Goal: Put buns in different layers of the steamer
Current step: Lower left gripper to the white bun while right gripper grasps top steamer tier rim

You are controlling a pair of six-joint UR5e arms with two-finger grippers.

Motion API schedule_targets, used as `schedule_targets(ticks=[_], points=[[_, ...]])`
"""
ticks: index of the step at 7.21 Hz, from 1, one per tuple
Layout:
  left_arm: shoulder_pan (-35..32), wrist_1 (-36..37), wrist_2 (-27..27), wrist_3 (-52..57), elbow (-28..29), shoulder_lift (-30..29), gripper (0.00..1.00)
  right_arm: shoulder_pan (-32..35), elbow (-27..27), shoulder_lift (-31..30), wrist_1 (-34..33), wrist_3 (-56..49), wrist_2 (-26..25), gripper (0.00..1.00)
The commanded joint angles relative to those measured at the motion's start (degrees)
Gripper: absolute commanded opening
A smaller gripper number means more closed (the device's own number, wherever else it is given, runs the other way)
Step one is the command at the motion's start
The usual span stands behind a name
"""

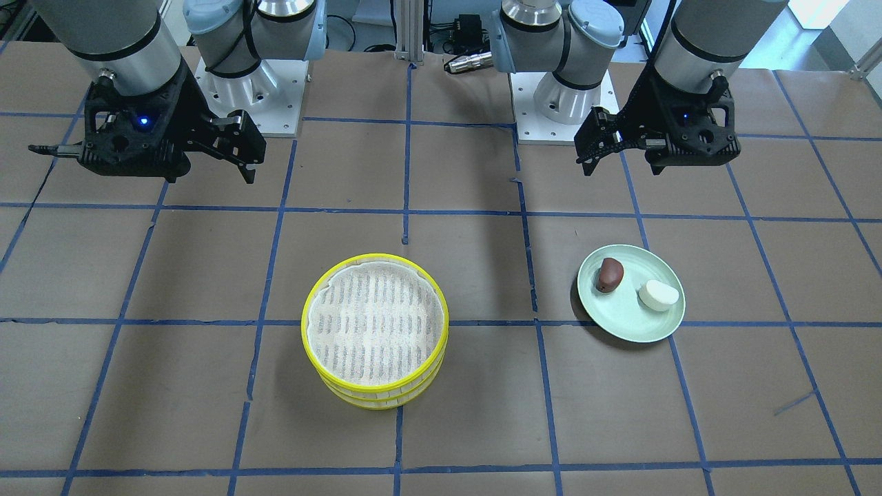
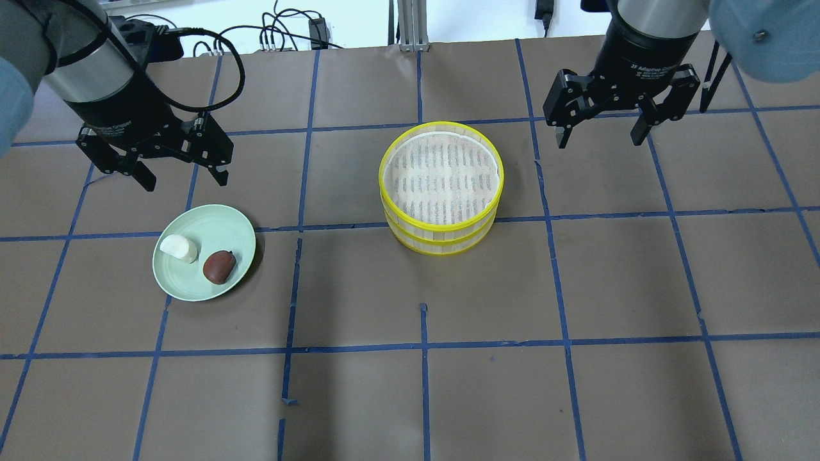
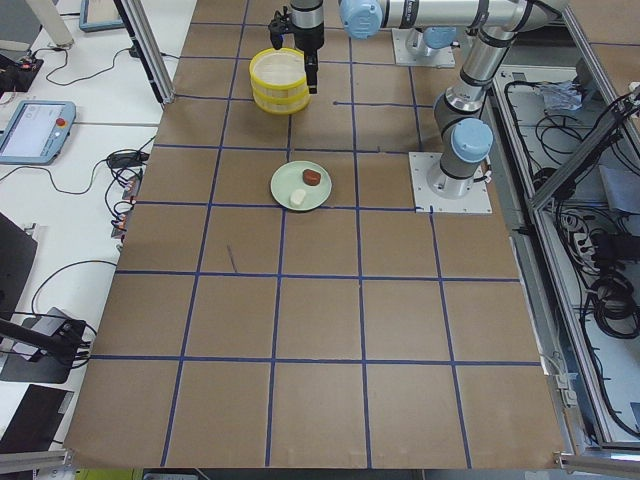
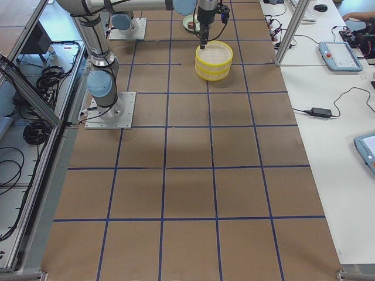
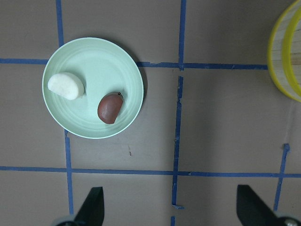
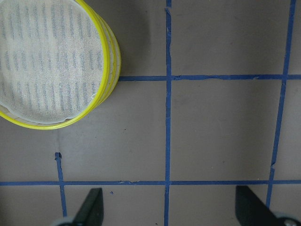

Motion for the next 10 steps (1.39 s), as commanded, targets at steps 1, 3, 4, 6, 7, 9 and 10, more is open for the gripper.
schedule_targets(ticks=[1, 3, 4, 6, 7, 9, 10], points=[[0.0, 0.0, 0.1, 0.0, -0.1, 0.0, 1.0, 0.0, 0.0, 0.0, -0.1, 0.1, 0.1, 1.0], [1.9, -0.6, 0.6, 6.3, -0.5, -0.1, 1.0, 0.3, 0.2, 0.5, -1.3, 0.4, 0.4, 1.0], [2.4, 0.7, 0.3, 7.0, -2.2, -0.7, 1.0, 0.6, 0.8, 3.7, -7.4, 0.6, 0.6, 1.0], [3.2, 16.2, 1.1, 8.1, -10.4, -4.0, 1.0, 4.1, 0.8, 13.4, -20.6, 2.9, 0.5, 1.0], [4.3, 21.3, 3.8, 8.0, -13.5, -6.7, 1.0, 7.0, 0.9, 17.1, -23.2, 8.1, 0.5, 1.0], [5.2, 30.7, 5.0, 8.4, -18.2, -11.8, 1.0, 7.8, 1.8, 22.0, -26.3, 12.3, 1.1, 0.94], [5.2, 34.6, 5.3, 9.3, -19.1, -14.5, 1.0, 7.8, 2.6, 22.0, -26.7, 12.1, 1.0, 0.94]])
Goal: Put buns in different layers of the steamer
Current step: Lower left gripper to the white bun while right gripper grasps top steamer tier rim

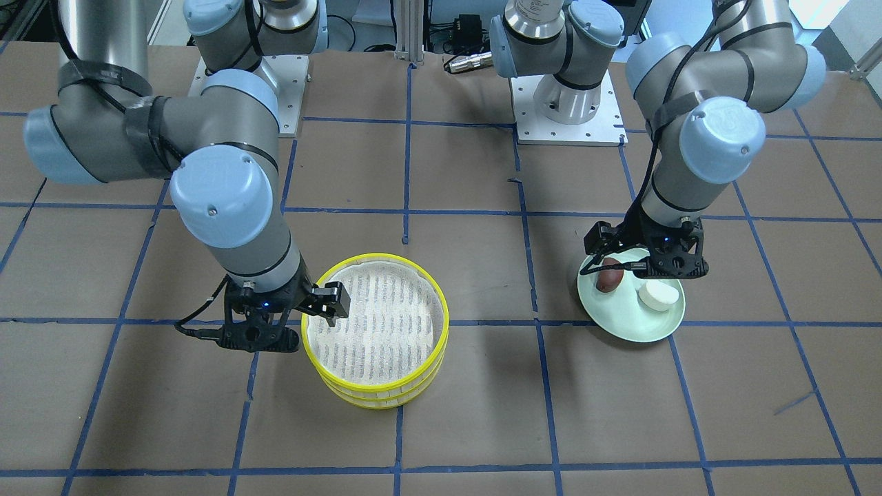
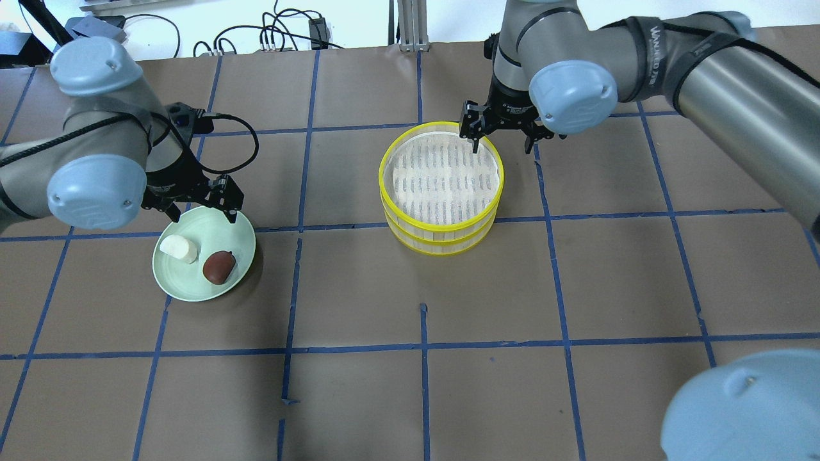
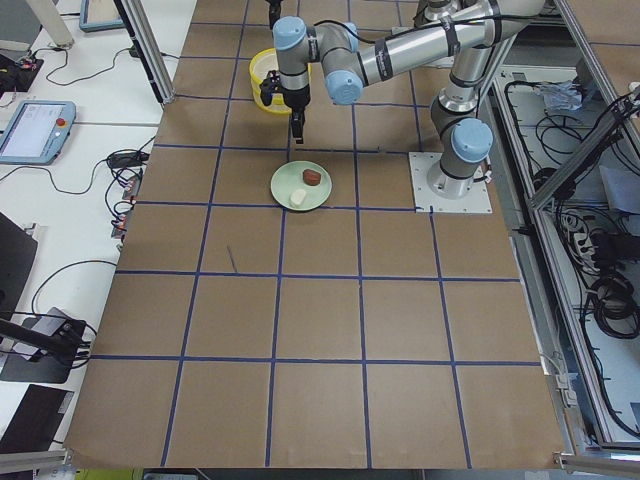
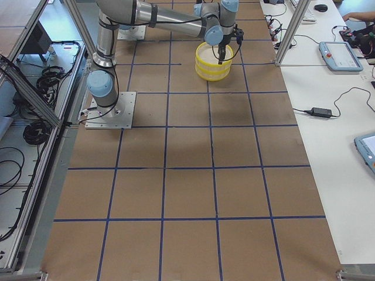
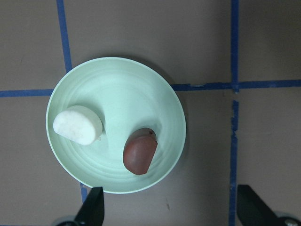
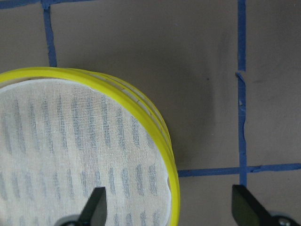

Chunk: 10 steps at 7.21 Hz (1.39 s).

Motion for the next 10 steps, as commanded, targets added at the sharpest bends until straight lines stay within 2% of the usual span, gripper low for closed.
schedule_targets(ticks=[1, 2, 3, 6, 8, 9, 10], points=[[0.2, 7.0, 2.1, 0.7, -1.9, -6.0, 0.98, 0.2, 2.3, 1.3, -1.4, 0.8, 0.0, 0.89], [0.2, 8.0, 4.6, 0.7, -1.9, -8.1, 0.98, 0.2, 4.1, 1.3, -3.3, 0.6, -0.3, 0.78], [0.4, 8.1, 5.4, 0.8, -1.8, -8.7, 0.98, 0.2, 4.4, 1.0, -3.4, 1.0, 0.2, 0.24], [7.5, 8.1, 6.0, 7.7, -1.5, -8.8, 0.98, 0.1, 4.6, 0.5, -3.3, 0.4, -0.6, 0.09], [8.5, 8.1, 5.7, 8.0, -1.9, -9.4, 0.95, 0.0, 4.5, -1.8, -2.5, 0.3, -0.9, 0.08], [8.5, 8.1, 5.8, 8.0, -1.9, -10.3, 0.91, -0.2, 4.4, -3.3, -1.9, 0.0, -1.0, 0.09], [8.5, 8.2, 6.1, 8.1, -1.9, -11.0, 0.8, -1.4, 4.0, -5.5, 1.7, -2.2, -2.1, 0.09]])
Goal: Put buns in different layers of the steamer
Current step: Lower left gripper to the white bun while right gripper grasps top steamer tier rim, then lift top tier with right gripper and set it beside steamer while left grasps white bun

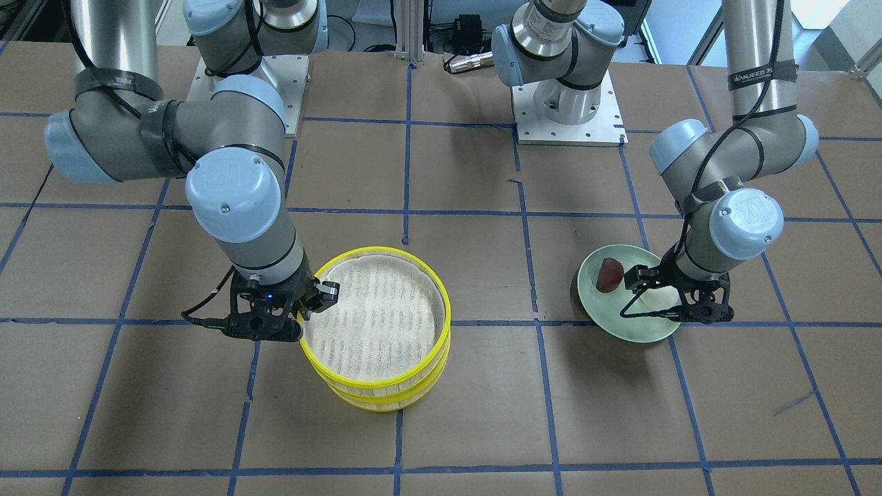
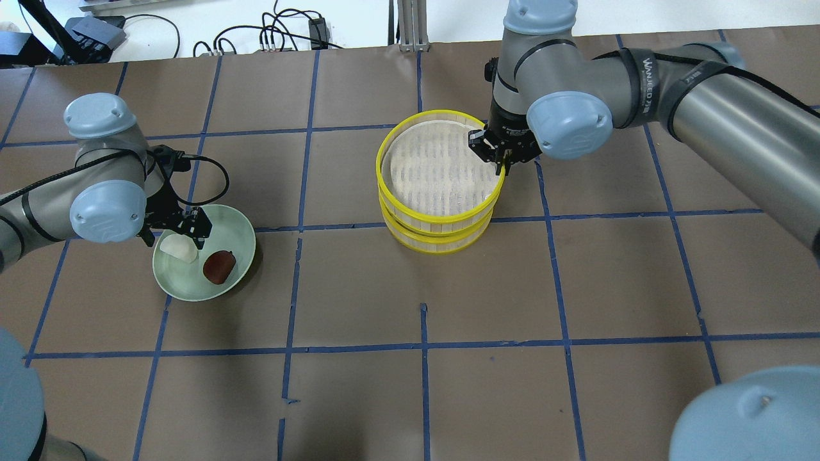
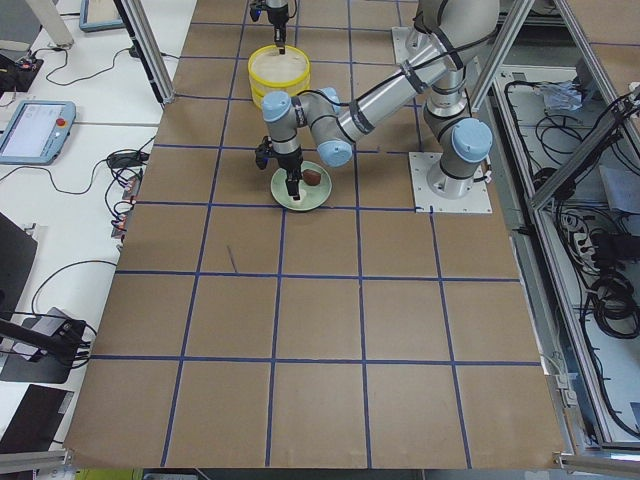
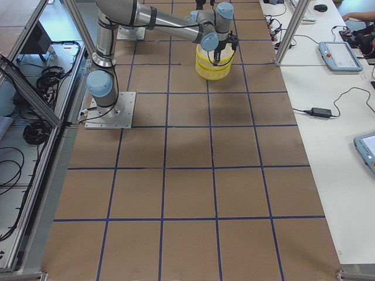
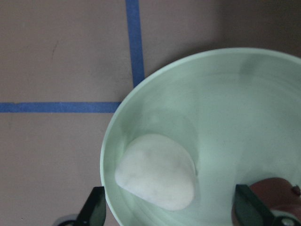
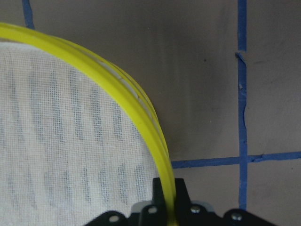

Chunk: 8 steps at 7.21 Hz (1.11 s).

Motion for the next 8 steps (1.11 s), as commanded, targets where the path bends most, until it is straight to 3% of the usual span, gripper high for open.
schedule_targets(ticks=[1, 3, 4, 5, 7, 8], points=[[0.1, 0.9, 0.2, 0.2, 0.0, -1.1, 0.67, -3.8, -0.4, -4.2, 3.9, -8.2, -3.5, 0.09], [0.2, 1.2, 0.2, 0.0, 0.0, -1.2, 0.21, -12.7, -0.7, -4.5, 3.7, -19.4, -3.7, 0.09], [0.1, 1.2, 0.2, -0.2, 0.1, -1.1, 0.07, -15.1, -0.7, -4.0, 3.2, -26.3, -4.1, 0.08], [0.1, 1.9, 0.1, -0.6, 0.6, -0.1, 0.02, -17.1, -0.7, -3.9, 3.2, -28.1, -4.4, 0.08], [-1.0, 5.2, -0.2, -1.7, 3.8, 4.6, 0.02, -19.2, -0.7, -3.9, 3.2, -30.8, -4.9, 0.08], [-4.7, 1.9, -0.6, -2.0, 6.7, 6.9, 0.02, -19.2, -0.7, -3.9, 3.2, -30.6, -5.6, 0.08]])
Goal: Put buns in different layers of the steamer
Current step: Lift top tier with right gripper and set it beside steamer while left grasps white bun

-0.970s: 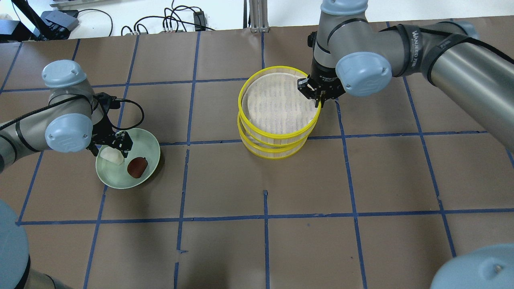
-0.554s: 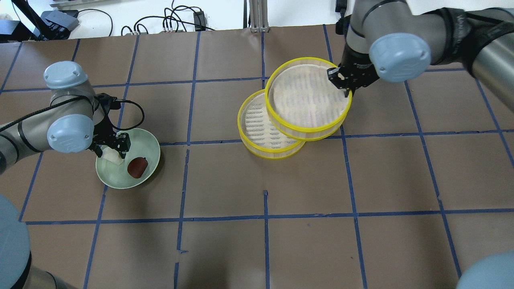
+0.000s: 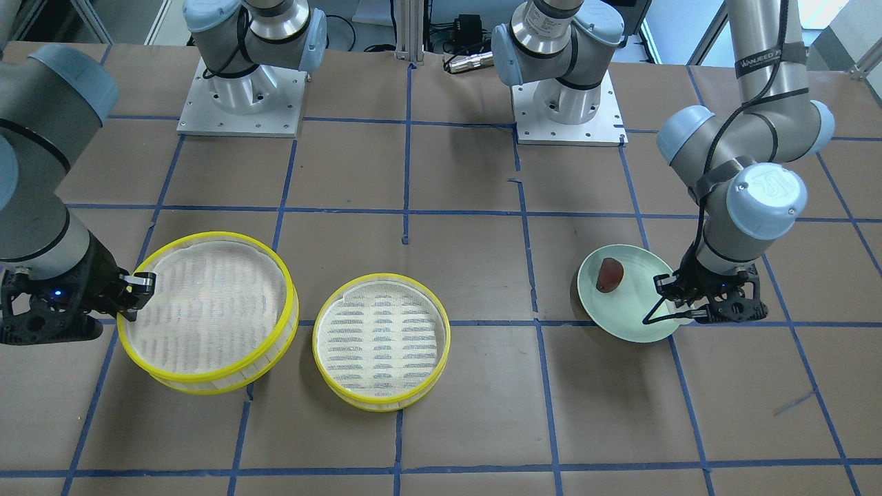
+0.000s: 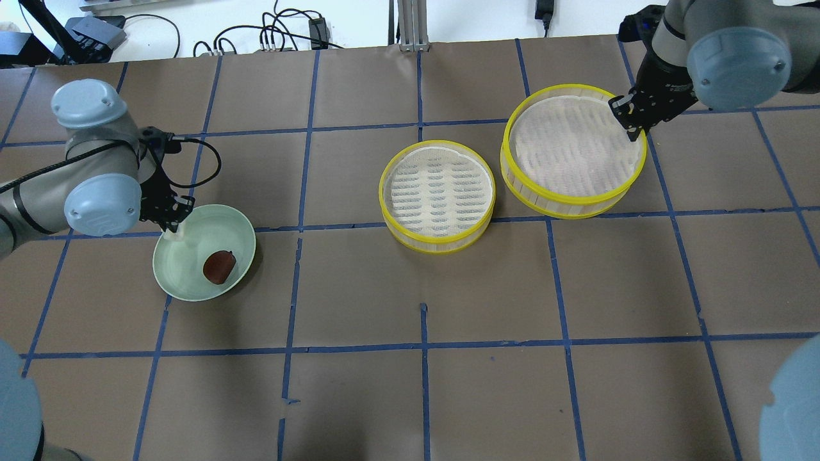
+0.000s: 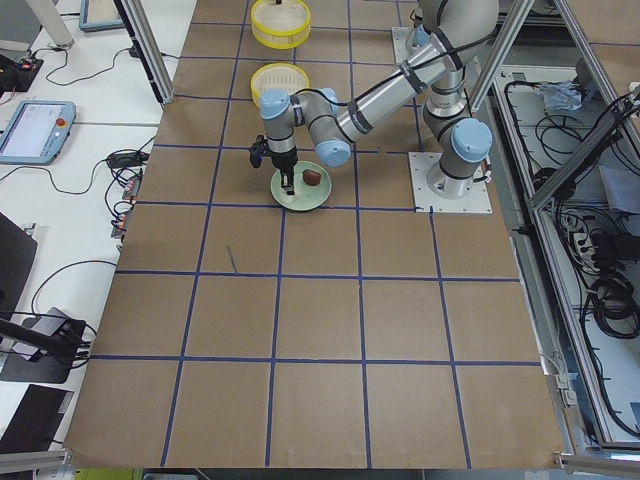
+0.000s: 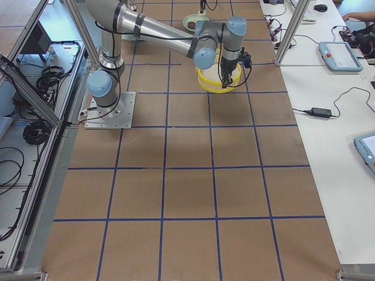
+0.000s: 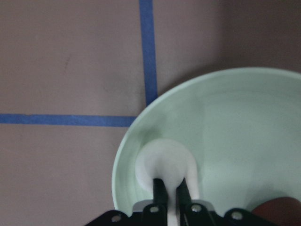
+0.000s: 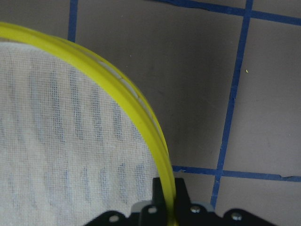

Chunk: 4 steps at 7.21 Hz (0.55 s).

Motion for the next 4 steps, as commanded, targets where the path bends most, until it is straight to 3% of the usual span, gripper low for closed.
schedule_targets(ticks=[1, 4], points=[[-9.4, -3.1, -2.7, -5.8, 7.1, 3.5, 0.02, -0.5, 0.1, 0.3, 0.0, 0.0, -1.9, 0.08], [-24.2, -1.4, -12.1, -28.4, 10.8, 0.1, 0.02, -0.5, 0.4, 0.3, 0.3, 0.4, -2.6, 0.08]])
